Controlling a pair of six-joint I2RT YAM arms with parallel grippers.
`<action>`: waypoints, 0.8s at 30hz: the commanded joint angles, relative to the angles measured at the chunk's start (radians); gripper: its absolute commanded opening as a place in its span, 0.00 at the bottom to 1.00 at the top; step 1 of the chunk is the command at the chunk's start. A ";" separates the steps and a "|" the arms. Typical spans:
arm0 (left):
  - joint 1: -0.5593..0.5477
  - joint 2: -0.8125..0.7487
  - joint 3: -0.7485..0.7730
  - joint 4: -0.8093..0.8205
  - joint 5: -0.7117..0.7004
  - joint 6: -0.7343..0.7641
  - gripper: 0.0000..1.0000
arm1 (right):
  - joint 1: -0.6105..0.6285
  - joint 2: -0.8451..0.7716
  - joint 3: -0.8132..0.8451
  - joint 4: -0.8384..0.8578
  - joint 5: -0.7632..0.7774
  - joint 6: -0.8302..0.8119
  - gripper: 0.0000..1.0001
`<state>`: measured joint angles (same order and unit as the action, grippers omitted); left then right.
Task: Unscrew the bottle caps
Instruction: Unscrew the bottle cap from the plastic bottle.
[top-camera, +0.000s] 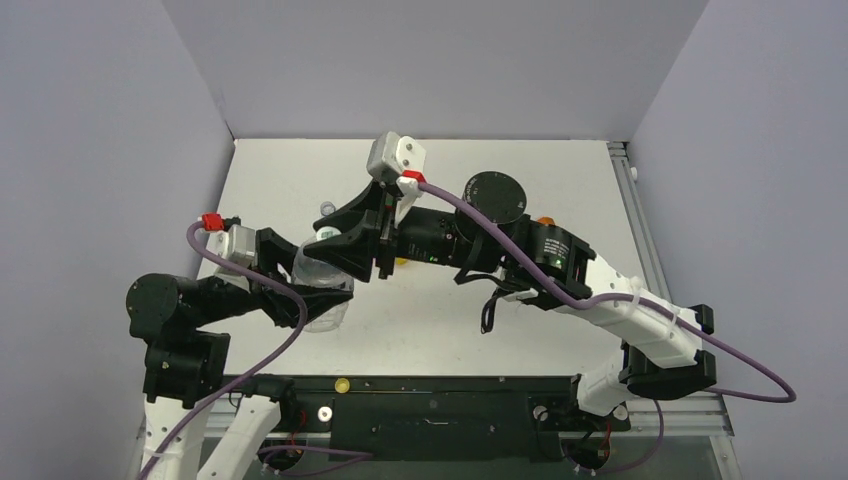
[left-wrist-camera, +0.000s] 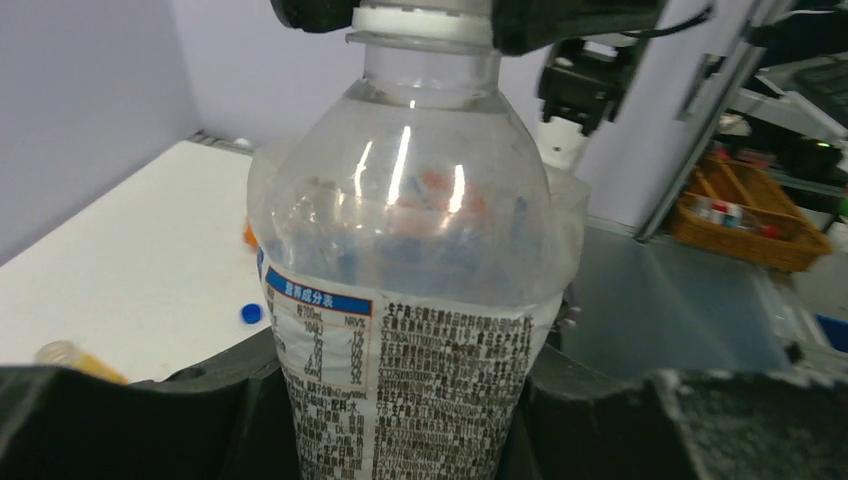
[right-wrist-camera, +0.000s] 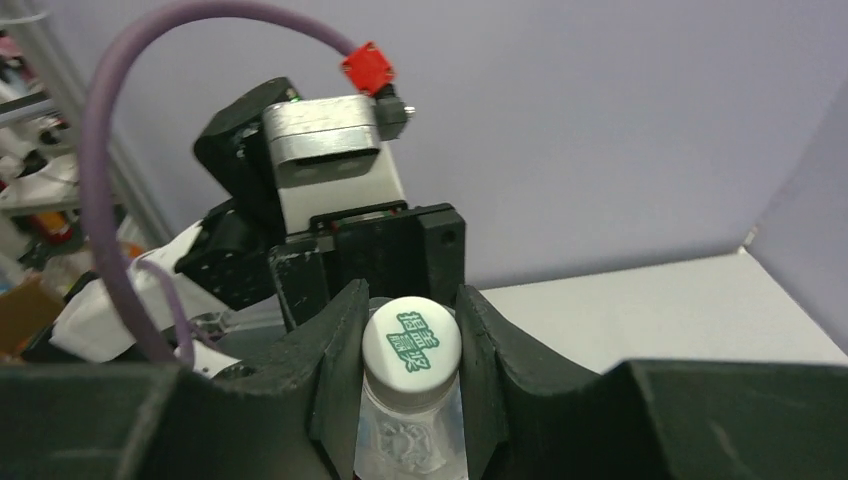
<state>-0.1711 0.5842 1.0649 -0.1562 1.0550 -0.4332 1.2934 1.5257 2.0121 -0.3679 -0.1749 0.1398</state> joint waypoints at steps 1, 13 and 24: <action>0.012 0.023 -0.002 0.268 0.086 -0.320 0.00 | -0.034 -0.125 0.007 -0.047 -0.398 -0.078 0.00; 0.013 0.028 0.033 0.113 0.013 -0.120 0.00 | 0.009 -0.105 0.033 -0.100 0.101 -0.056 0.80; 0.013 -0.015 0.065 -0.235 -0.333 0.502 0.00 | 0.051 0.114 0.306 -0.183 0.475 0.117 0.82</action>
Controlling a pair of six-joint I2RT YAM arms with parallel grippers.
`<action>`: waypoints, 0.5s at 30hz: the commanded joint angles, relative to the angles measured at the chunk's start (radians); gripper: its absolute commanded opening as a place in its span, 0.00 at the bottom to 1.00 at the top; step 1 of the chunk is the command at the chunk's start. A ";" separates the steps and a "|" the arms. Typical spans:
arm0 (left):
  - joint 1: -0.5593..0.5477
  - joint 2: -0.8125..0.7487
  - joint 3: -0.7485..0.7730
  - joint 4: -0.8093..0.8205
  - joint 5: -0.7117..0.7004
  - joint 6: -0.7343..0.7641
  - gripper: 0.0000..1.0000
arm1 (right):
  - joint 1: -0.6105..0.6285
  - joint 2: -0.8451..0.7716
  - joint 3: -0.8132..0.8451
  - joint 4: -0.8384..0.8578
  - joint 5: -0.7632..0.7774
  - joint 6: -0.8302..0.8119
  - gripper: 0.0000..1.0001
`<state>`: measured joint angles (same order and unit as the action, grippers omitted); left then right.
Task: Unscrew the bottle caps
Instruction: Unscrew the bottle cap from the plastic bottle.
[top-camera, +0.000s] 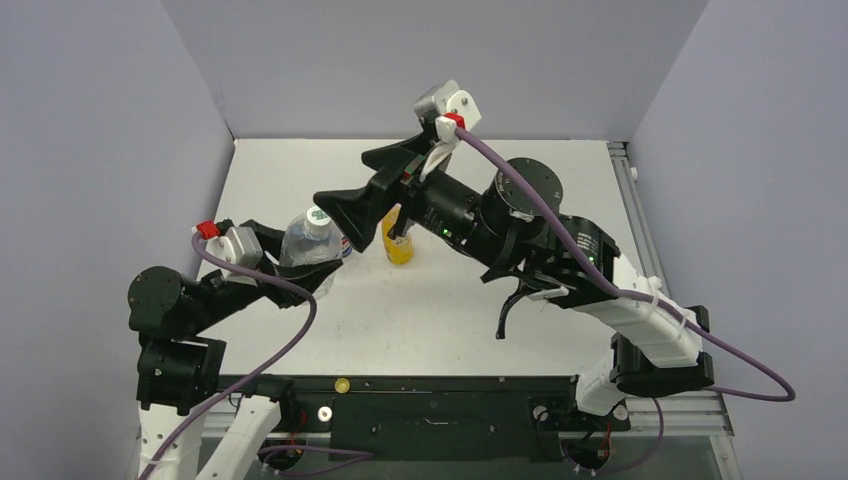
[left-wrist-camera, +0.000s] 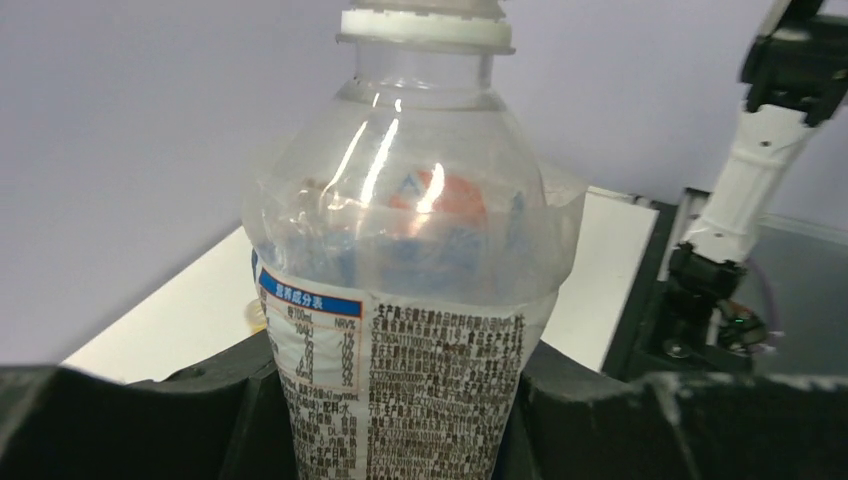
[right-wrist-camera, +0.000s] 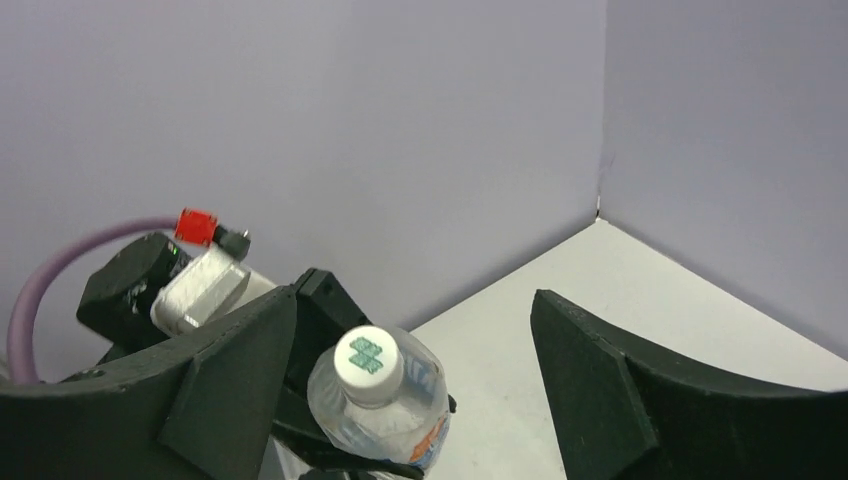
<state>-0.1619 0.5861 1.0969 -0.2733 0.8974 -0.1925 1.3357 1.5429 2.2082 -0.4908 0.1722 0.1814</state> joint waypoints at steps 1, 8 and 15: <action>0.003 -0.019 0.032 -0.129 -0.216 0.276 0.00 | 0.009 0.124 0.121 -0.072 0.123 0.080 0.82; 0.003 -0.042 0.015 -0.153 -0.352 0.391 0.00 | 0.008 0.197 0.122 -0.013 0.118 0.146 0.74; 0.003 -0.054 0.015 -0.168 -0.356 0.401 0.00 | 0.006 0.211 0.090 0.070 0.136 0.169 0.53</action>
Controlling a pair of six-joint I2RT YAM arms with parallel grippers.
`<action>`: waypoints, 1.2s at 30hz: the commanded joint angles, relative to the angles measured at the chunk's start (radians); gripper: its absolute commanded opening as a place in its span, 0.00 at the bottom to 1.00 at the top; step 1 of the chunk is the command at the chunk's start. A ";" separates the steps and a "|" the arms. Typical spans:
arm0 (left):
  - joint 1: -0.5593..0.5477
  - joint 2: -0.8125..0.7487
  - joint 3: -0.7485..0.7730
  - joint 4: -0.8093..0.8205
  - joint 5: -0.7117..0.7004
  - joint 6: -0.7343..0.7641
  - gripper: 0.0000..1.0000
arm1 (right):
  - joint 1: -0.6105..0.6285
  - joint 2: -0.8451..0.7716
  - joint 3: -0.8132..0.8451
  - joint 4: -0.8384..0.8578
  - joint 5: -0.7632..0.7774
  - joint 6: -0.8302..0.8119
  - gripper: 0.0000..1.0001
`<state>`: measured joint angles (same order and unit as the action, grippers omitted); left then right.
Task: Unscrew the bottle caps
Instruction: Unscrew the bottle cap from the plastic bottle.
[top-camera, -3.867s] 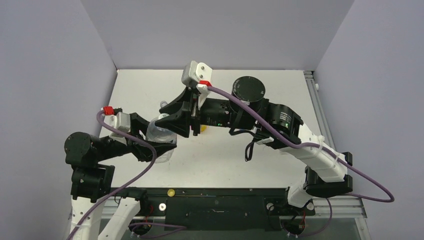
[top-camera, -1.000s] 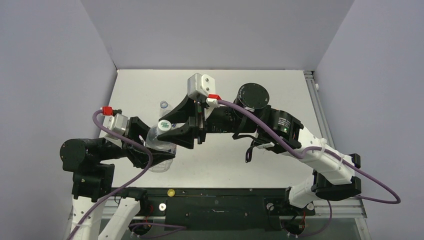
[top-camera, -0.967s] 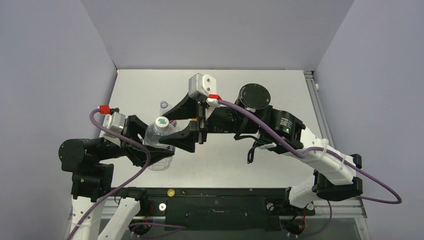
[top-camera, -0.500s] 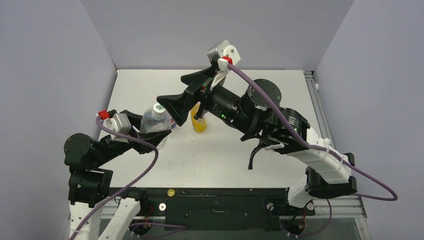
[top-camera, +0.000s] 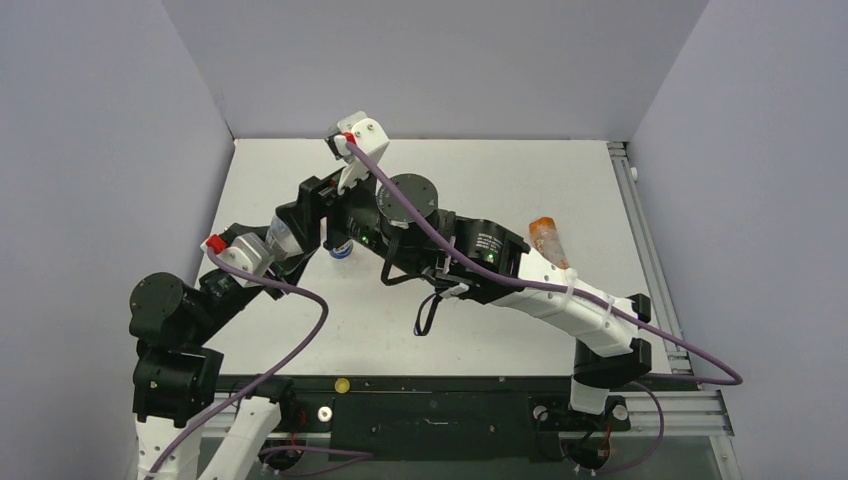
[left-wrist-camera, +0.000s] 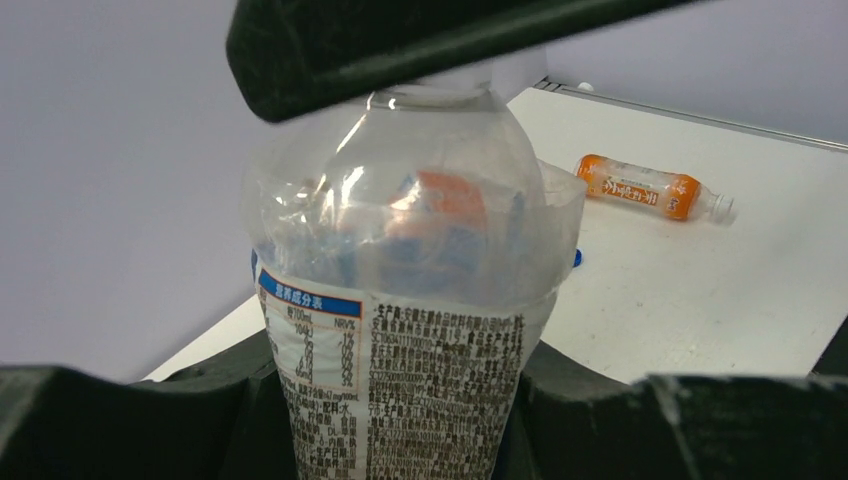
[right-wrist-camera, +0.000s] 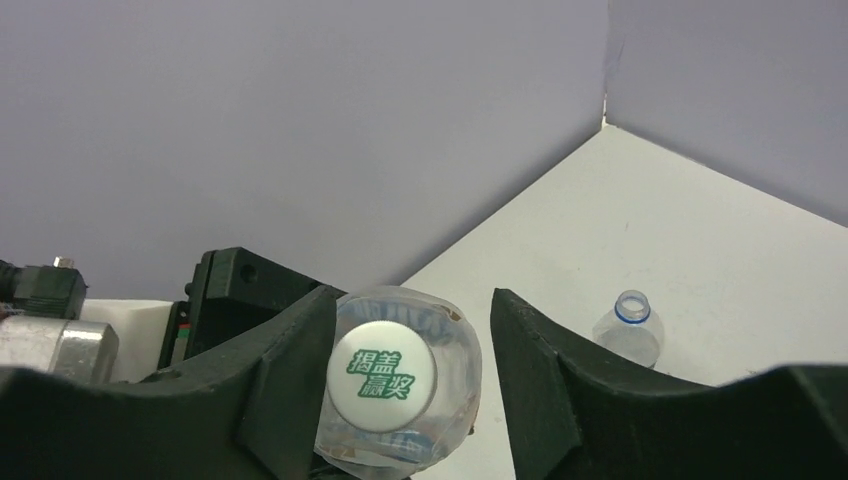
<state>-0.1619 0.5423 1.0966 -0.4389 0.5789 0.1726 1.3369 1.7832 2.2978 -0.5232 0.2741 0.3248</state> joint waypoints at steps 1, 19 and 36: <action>0.003 -0.012 0.014 -0.002 -0.034 0.035 0.00 | 0.003 -0.036 -0.004 0.115 0.036 0.025 0.51; 0.003 0.040 0.003 0.233 0.438 -0.582 0.00 | -0.028 -0.216 -0.116 0.075 -0.360 -0.254 0.00; -0.002 0.064 -0.032 0.549 0.561 -0.833 0.00 | -0.073 -0.323 -0.148 -0.013 -0.556 -0.261 0.77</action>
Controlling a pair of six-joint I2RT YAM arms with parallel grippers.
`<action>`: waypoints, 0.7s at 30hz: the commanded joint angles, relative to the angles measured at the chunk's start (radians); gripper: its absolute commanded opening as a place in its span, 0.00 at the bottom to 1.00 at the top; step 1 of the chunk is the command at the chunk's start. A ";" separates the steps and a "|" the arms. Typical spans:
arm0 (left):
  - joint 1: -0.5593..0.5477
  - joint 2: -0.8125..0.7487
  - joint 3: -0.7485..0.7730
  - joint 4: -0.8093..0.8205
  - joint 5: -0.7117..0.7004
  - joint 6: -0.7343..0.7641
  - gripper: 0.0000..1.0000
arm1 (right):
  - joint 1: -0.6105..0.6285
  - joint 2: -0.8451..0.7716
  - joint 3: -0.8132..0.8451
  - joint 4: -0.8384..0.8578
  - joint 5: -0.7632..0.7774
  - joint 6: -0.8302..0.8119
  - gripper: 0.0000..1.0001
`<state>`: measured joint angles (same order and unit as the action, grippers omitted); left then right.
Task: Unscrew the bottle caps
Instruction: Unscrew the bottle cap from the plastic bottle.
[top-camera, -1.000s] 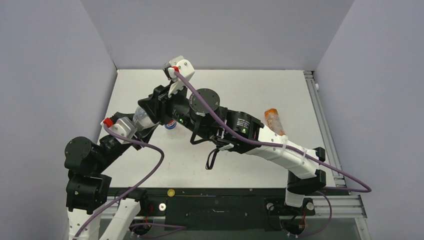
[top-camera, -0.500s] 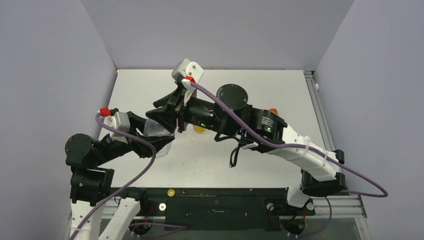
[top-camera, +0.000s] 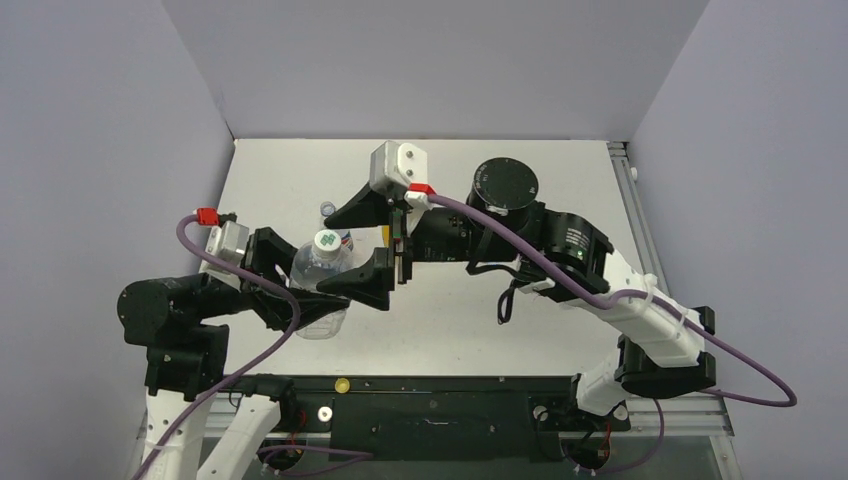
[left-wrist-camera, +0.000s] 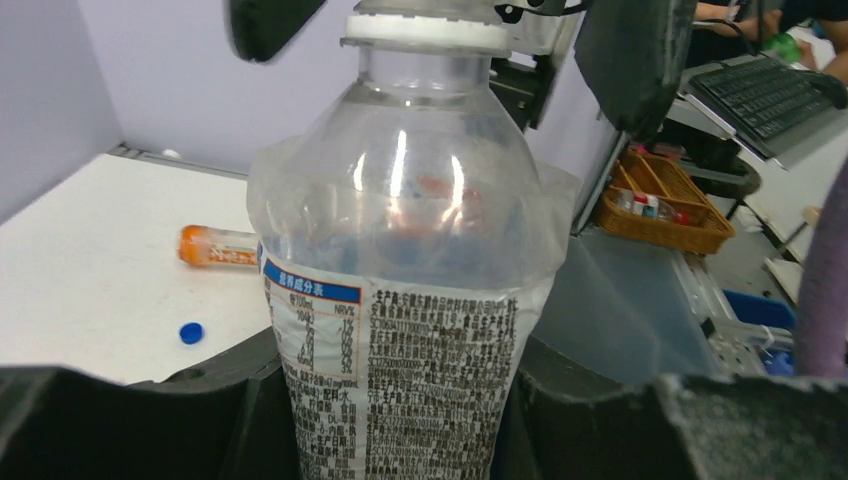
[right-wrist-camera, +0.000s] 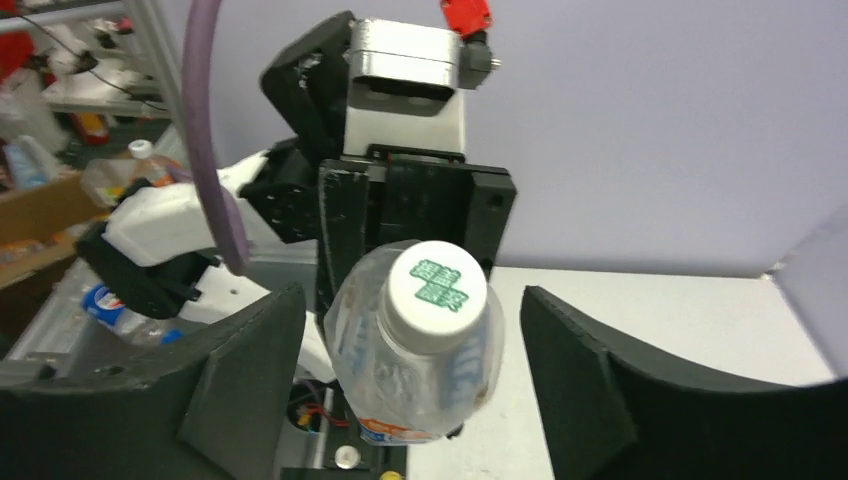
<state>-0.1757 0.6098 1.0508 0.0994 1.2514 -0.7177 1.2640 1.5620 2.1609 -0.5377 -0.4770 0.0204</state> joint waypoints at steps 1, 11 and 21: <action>0.013 -0.010 0.018 -0.043 -0.133 0.096 0.00 | 0.002 -0.097 -0.016 0.030 0.260 0.064 0.78; 0.013 -0.094 0.006 -0.412 -0.512 0.833 0.00 | 0.068 0.026 0.075 0.051 0.743 0.286 0.82; 0.013 -0.094 0.003 -0.474 -0.794 0.994 0.00 | 0.082 0.179 0.183 0.031 0.778 0.334 0.66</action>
<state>-0.1665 0.5095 1.0431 -0.3424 0.6003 0.1879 1.3441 1.7462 2.3512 -0.5331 0.2596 0.3172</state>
